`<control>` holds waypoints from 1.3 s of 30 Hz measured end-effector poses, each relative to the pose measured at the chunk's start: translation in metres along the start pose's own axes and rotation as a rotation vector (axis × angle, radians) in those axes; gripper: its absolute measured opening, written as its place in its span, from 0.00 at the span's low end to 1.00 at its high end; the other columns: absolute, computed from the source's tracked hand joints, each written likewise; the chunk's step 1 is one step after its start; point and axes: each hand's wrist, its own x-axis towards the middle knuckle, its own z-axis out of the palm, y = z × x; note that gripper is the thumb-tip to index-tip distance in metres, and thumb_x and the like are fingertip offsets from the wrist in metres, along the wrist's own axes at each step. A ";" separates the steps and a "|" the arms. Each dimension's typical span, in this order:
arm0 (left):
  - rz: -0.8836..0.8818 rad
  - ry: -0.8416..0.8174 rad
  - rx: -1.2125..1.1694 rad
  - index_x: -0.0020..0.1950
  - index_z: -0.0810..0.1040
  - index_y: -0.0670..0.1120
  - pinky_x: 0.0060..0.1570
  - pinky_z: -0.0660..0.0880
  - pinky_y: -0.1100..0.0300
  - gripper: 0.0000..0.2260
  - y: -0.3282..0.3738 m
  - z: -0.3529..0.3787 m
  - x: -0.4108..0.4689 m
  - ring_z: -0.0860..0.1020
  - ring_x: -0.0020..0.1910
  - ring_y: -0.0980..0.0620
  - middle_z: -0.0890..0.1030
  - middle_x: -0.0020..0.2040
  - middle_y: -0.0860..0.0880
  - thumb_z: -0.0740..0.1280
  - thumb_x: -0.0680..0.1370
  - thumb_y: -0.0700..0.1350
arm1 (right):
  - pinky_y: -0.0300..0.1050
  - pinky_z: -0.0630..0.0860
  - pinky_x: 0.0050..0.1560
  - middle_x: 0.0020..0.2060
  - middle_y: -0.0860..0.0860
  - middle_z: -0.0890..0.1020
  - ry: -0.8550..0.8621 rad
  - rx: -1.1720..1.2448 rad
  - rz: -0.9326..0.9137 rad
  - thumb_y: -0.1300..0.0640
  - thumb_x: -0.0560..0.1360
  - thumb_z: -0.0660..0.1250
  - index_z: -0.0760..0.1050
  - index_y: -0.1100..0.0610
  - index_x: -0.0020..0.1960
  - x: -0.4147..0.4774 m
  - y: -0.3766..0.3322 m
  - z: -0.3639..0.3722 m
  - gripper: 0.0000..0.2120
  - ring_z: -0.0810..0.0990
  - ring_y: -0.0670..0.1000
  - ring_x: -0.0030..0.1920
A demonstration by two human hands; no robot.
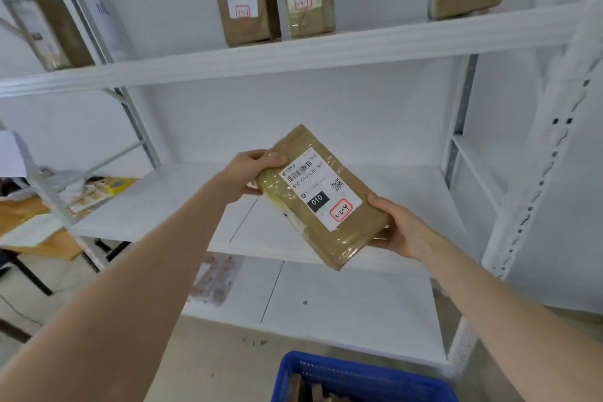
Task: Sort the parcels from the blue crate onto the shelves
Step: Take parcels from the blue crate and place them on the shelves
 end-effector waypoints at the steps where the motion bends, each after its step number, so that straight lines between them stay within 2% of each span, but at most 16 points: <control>1: 0.047 0.033 -0.050 0.64 0.75 0.49 0.58 0.76 0.45 0.26 0.013 0.002 0.001 0.80 0.56 0.47 0.81 0.56 0.48 0.75 0.69 0.53 | 0.53 0.81 0.47 0.46 0.55 0.82 0.004 0.005 -0.026 0.50 0.73 0.70 0.79 0.56 0.52 -0.002 -0.008 0.003 0.11 0.83 0.56 0.44; 3: 0.101 0.124 -0.206 0.73 0.64 0.48 0.62 0.72 0.42 0.35 0.032 0.008 0.005 0.78 0.58 0.47 0.77 0.61 0.49 0.75 0.69 0.50 | 0.51 0.81 0.43 0.47 0.55 0.82 0.009 0.027 -0.090 0.53 0.74 0.69 0.80 0.55 0.51 -0.007 -0.021 0.008 0.08 0.83 0.55 0.44; 5: 0.099 0.155 -0.330 0.78 0.51 0.48 0.64 0.68 0.38 0.45 0.045 0.013 0.004 0.73 0.64 0.45 0.69 0.70 0.46 0.75 0.69 0.51 | 0.48 0.81 0.42 0.49 0.55 0.82 0.009 0.039 -0.140 0.55 0.74 0.69 0.80 0.53 0.54 -0.010 -0.030 0.010 0.10 0.82 0.55 0.46; 8: 0.044 0.082 -0.338 0.78 0.42 0.49 0.65 0.63 0.33 0.47 0.051 0.022 -0.001 0.60 0.73 0.41 0.58 0.76 0.43 0.73 0.72 0.52 | 0.52 0.81 0.47 0.54 0.56 0.81 0.005 0.142 -0.203 0.55 0.73 0.70 0.77 0.53 0.60 -0.012 -0.040 0.011 0.16 0.81 0.57 0.51; 10: 0.016 -0.022 -0.292 0.78 0.44 0.51 0.65 0.63 0.34 0.47 0.051 0.030 -0.005 0.60 0.74 0.40 0.58 0.76 0.44 0.74 0.71 0.53 | 0.56 0.80 0.52 0.56 0.58 0.80 -0.003 0.226 -0.225 0.56 0.73 0.70 0.77 0.54 0.61 -0.013 -0.046 0.013 0.17 0.81 0.58 0.54; 12: 0.018 -0.157 -0.216 0.76 0.55 0.54 0.63 0.66 0.33 0.46 0.050 0.038 -0.009 0.67 0.70 0.41 0.68 0.72 0.47 0.77 0.65 0.57 | 0.58 0.80 0.53 0.58 0.58 0.79 -0.015 0.241 -0.234 0.56 0.72 0.71 0.76 0.54 0.63 -0.013 -0.049 0.017 0.19 0.80 0.57 0.55; 13: 0.033 -0.207 -0.183 0.73 0.61 0.55 0.62 0.67 0.33 0.41 0.051 0.041 -0.012 0.71 0.67 0.42 0.74 0.68 0.49 0.77 0.64 0.57 | 0.58 0.80 0.53 0.59 0.58 0.79 -0.020 0.241 -0.234 0.57 0.72 0.71 0.75 0.54 0.64 -0.013 -0.048 0.019 0.20 0.80 0.58 0.55; 15: 0.048 -0.233 -0.167 0.69 0.66 0.57 0.60 0.68 0.33 0.35 0.053 0.041 -0.013 0.75 0.62 0.44 0.78 0.61 0.51 0.76 0.65 0.55 | 0.58 0.80 0.53 0.59 0.58 0.79 -0.034 0.266 -0.221 0.58 0.72 0.71 0.74 0.54 0.64 -0.012 -0.047 0.022 0.21 0.80 0.58 0.56; 19: 0.065 -0.179 -0.138 0.70 0.63 0.57 0.58 0.74 0.38 0.33 0.050 0.032 -0.018 0.79 0.57 0.45 0.80 0.58 0.49 0.76 0.70 0.47 | 0.56 0.76 0.59 0.57 0.55 0.81 -0.108 0.234 -0.201 0.58 0.73 0.68 0.75 0.52 0.63 -0.011 -0.045 0.033 0.18 0.80 0.56 0.56; 21: 0.095 -0.130 -0.125 0.69 0.64 0.56 0.55 0.76 0.42 0.30 0.049 0.021 -0.023 0.80 0.54 0.47 0.82 0.55 0.50 0.74 0.72 0.44 | 0.51 0.73 0.61 0.52 0.50 0.82 -0.103 0.086 -0.206 0.58 0.74 0.66 0.75 0.49 0.62 -0.011 -0.047 0.044 0.16 0.79 0.51 0.51; 24: 0.137 -0.105 -0.091 0.69 0.64 0.57 0.53 0.78 0.44 0.30 0.046 -0.004 -0.029 0.81 0.52 0.48 0.83 0.53 0.50 0.74 0.71 0.43 | 0.46 0.71 0.56 0.47 0.47 0.81 -0.080 -0.151 -0.234 0.60 0.74 0.66 0.73 0.49 0.64 -0.012 -0.054 0.068 0.19 0.77 0.48 0.47; 27: 0.162 -0.094 -0.076 0.68 0.65 0.58 0.53 0.78 0.44 0.30 0.045 -0.037 -0.036 0.81 0.53 0.48 0.83 0.53 0.50 0.74 0.72 0.43 | 0.50 0.77 0.56 0.52 0.46 0.82 -0.114 -0.286 -0.260 0.53 0.73 0.71 0.71 0.49 0.66 -0.013 -0.065 0.108 0.22 0.79 0.49 0.53; 30: 0.186 -0.090 -0.055 0.68 0.66 0.59 0.54 0.77 0.43 0.30 0.041 -0.079 -0.040 0.81 0.54 0.47 0.83 0.54 0.49 0.74 0.71 0.43 | 0.53 0.77 0.58 0.52 0.47 0.83 -0.104 -0.361 -0.301 0.49 0.71 0.73 0.68 0.46 0.68 -0.010 -0.067 0.157 0.28 0.81 0.51 0.54; 33: 0.227 -0.084 -0.055 0.69 0.67 0.58 0.54 0.78 0.44 0.28 0.033 -0.128 -0.042 0.81 0.53 0.48 0.83 0.53 0.50 0.74 0.72 0.45 | 0.49 0.79 0.50 0.49 0.47 0.84 -0.060 -0.345 -0.358 0.52 0.71 0.73 0.67 0.46 0.68 -0.006 -0.060 0.210 0.28 0.82 0.50 0.50; 36: 0.263 -0.018 -0.027 0.69 0.68 0.55 0.51 0.80 0.49 0.27 0.022 -0.184 -0.043 0.82 0.51 0.52 0.83 0.52 0.51 0.73 0.73 0.49 | 0.46 0.78 0.44 0.46 0.47 0.84 -0.018 -0.304 -0.400 0.54 0.71 0.73 0.66 0.46 0.66 -0.001 -0.049 0.270 0.27 0.82 0.49 0.47; 39: 0.224 -0.007 0.002 0.71 0.65 0.55 0.47 0.80 0.52 0.36 0.006 -0.244 -0.043 0.81 0.53 0.53 0.81 0.57 0.53 0.75 0.67 0.58 | 0.46 0.78 0.43 0.47 0.48 0.83 -0.016 -0.249 -0.428 0.52 0.71 0.73 0.67 0.47 0.66 0.005 -0.041 0.332 0.26 0.82 0.50 0.47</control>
